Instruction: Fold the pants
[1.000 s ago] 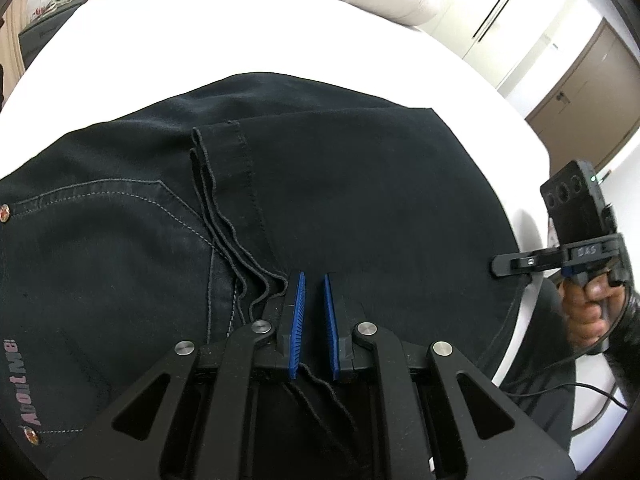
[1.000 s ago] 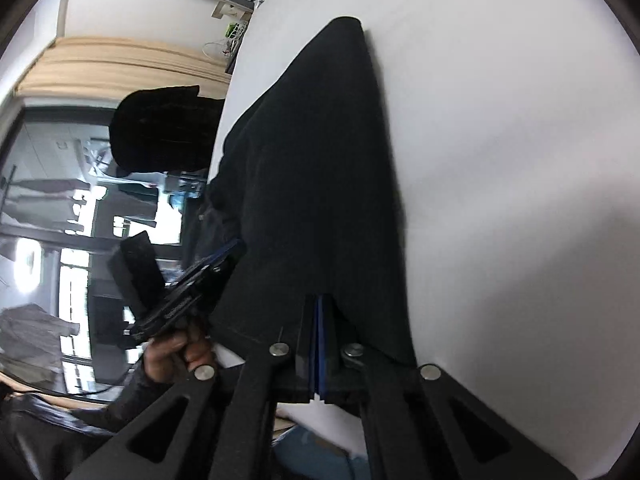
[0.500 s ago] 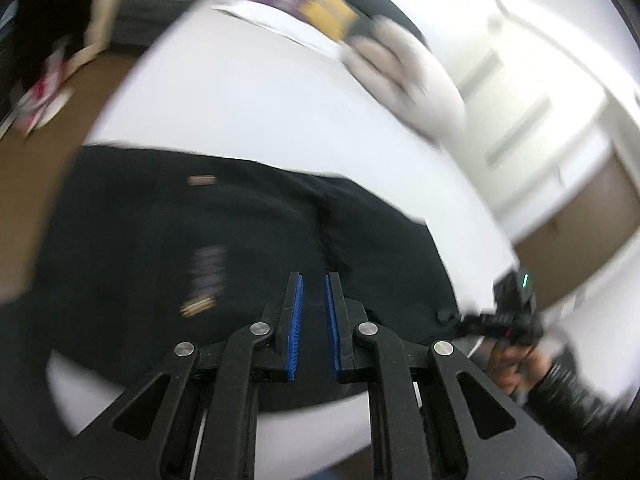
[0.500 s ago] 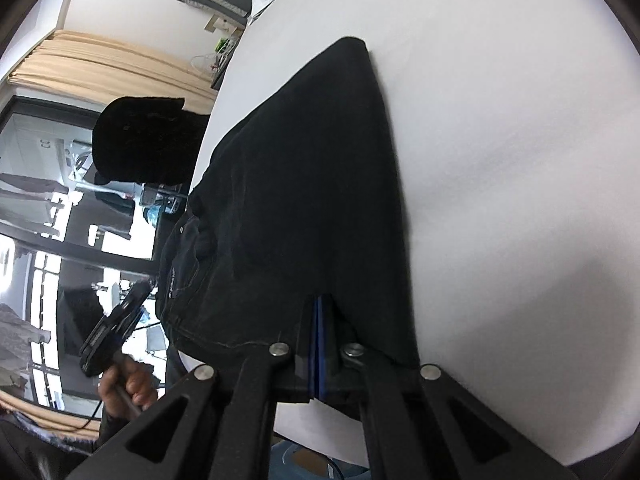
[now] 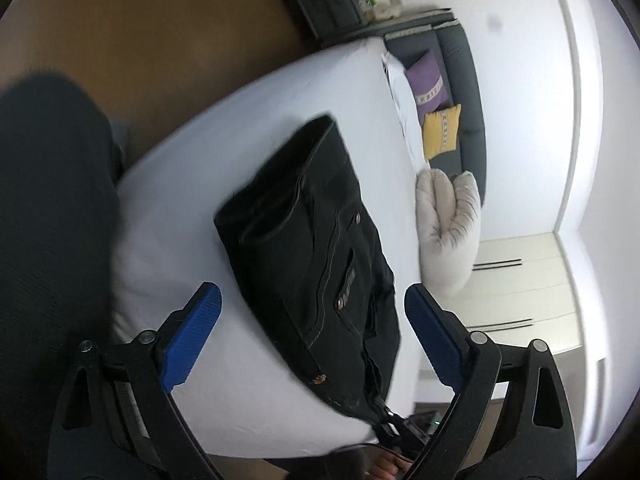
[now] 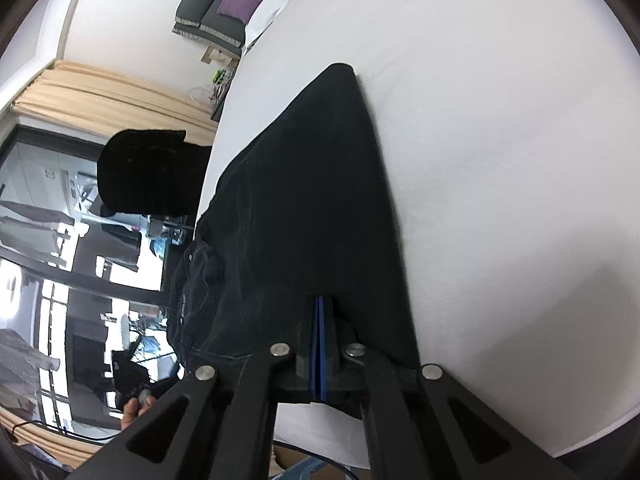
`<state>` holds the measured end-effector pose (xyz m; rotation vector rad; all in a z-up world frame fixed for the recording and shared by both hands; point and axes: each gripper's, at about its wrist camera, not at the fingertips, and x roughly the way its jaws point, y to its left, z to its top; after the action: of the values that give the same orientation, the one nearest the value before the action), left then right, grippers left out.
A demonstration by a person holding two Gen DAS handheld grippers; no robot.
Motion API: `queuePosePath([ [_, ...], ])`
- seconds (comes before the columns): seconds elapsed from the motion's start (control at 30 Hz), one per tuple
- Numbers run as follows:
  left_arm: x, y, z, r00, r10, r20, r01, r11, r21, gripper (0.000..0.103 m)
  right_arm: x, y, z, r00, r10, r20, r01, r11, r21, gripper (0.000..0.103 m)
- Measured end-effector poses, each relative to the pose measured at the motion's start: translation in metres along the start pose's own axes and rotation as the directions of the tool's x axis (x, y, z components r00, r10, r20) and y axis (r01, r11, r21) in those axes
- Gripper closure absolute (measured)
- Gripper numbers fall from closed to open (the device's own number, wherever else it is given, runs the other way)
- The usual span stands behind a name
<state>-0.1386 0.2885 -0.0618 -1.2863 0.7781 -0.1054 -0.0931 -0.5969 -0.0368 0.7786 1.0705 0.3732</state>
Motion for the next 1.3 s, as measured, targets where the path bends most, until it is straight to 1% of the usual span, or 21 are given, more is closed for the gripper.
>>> queuePosePath([
  [0.13,0.01,0.009,0.0,0.999,-0.028,-0.018,0.027,0.999,-0.025,0.011,0.0,0.0,0.001,1.0,-0.001,0.002,0.001,1.0,0.001,0.103],
  [0.2,0.015,0.017,-0.001,0.999,-0.045,-0.011,0.045,0.998,-0.048,0.015,0.0,0.0,0.002,1.0,-0.001,-0.001,0.001,1.0,0.001,0.103],
  [0.27,0.031,0.018,-0.011,0.998,-0.055,-0.004,0.054,0.995,-0.08,0.024,0.0,0.0,0.002,1.0,-0.002,-0.002,0.002,1.0,0.001,0.103],
  [0.33,0.034,0.025,-0.008,0.998,-0.07,-0.003,0.069,0.992,-0.108,0.032,0.0,0.0,0.002,1.0,-0.002,-0.002,0.002,1.0,-0.001,0.103],
  [0.37,0.037,0.028,-0.008,0.997,-0.072,-0.004,0.071,0.99,-0.121,0.042,-0.001,0.001,0.002,1.0,0.005,-0.001,-0.005,1.0,0.0,0.103],
  [0.4,0.039,0.032,-0.007,0.997,-0.073,-0.005,0.072,0.987,-0.144,0.046,-0.003,0.002,0.003,1.0,0.006,0.0,-0.006,1.0,-0.001,0.102],
  [0.47,0.042,0.037,-0.006,0.997,-0.078,-0.01,0.075,0.982,-0.175,0.067,-0.007,0.005,0.004,1.0,0.0,0.006,0.0,1.0,-0.005,0.101],
  [0.5,0.043,0.038,-0.005,0.997,-0.079,-0.012,0.076,0.98,-0.183,0.071,-0.01,0.007,0.005,1.0,0.002,0.01,-0.002,1.0,-0.005,0.098],
  [0.57,0.045,0.037,-0.005,0.996,-0.082,-0.02,0.077,0.981,-0.179,0.076,-0.018,0.016,0.01,0.999,0.016,0.029,-0.016,1.0,-0.012,0.098],
  [0.7,0.041,0.021,-0.003,0.998,-0.065,-0.011,0.063,0.992,-0.111,0.084,-0.023,0.046,0.025,0.998,0.048,0.03,-0.046,0.997,-0.063,0.098],
  [0.77,0.039,0.008,-0.003,0.998,-0.056,-0.002,0.056,0.996,-0.065,0.086,-0.014,0.069,0.035,0.997,0.08,0.001,-0.08,0.991,-0.105,0.093],
  [0.8,0.038,0.002,-0.002,0.999,-0.053,0.002,0.053,0.998,-0.04,0.086,-0.007,0.08,0.039,0.995,0.094,-0.015,-0.095,0.988,-0.12,0.077],
  [0.83,0.037,-0.007,-0.002,0.999,-0.049,0.005,0.049,0.999,-0.008,0.087,0.003,0.093,0.043,0.993,0.11,-0.03,-0.113,0.984,-0.139,0.058],
  [0.9,0.035,-0.027,-0.002,0.999,-0.04,0.008,0.039,0.997,0.07,0.087,0.028,0.118,0.05,0.989,0.13,-0.069,-0.141,0.974,-0.179,0.051],
  [0.97,0.032,-0.046,-0.002,0.999,-0.034,0.005,0.033,0.99,0.138,0.087,0.058,0.137,0.055,0.986,0.114,-0.124,-0.138,0.968,-0.207,0.051],
  [1.0,0.032,-0.054,-0.003,0.999,-0.034,0.004,0.032,0.985,0.167,0.087,0.071,0.143,0.056,0.984,0.098,-0.152,-0.13,0.967,-0.218,0.057],
  [1.03,0.031,-0.065,-0.005,0.999,-0.034,0.002,0.033,0.979,0.201,0.087,0.089,0.15,0.056,0.978,0.079,-0.194,-0.124,0.965,-0.232,0.069],
  [1.1,0.031,-0.081,-0.008,1.0,-0.028,0.0,0.027,0.965,0.261,0.087,0.117,0.159,0.055,0.967,0.047,-0.25,-0.111,0.961,-0.252,0.077],
  [1.2,0.033,-0.107,-0.018,1.0,-0.011,-0.006,0.013,0.931,0.365,0.087,0.151,0.166,0.054,0.95,0.035,-0.309,-0.117,0.961,-0.252,0.082],
  [1.27,0.036,-0.122,-0.026,1.0,0.004,-0.009,0.0,0.904,0.427,0.087,0.17,0.166,0.053,0.94,0.03,-0.341,-0.119,0.963,-0.241,0.082],
  [1.3,0.038,-0.129,-0.03,1.0,0.01,-0.009,-0.005,0.89,0.455,0.087,0.184,0.162,0.051,0.93,0.001,-0.368,-0.096,0.966,-0.24,0.083],
])
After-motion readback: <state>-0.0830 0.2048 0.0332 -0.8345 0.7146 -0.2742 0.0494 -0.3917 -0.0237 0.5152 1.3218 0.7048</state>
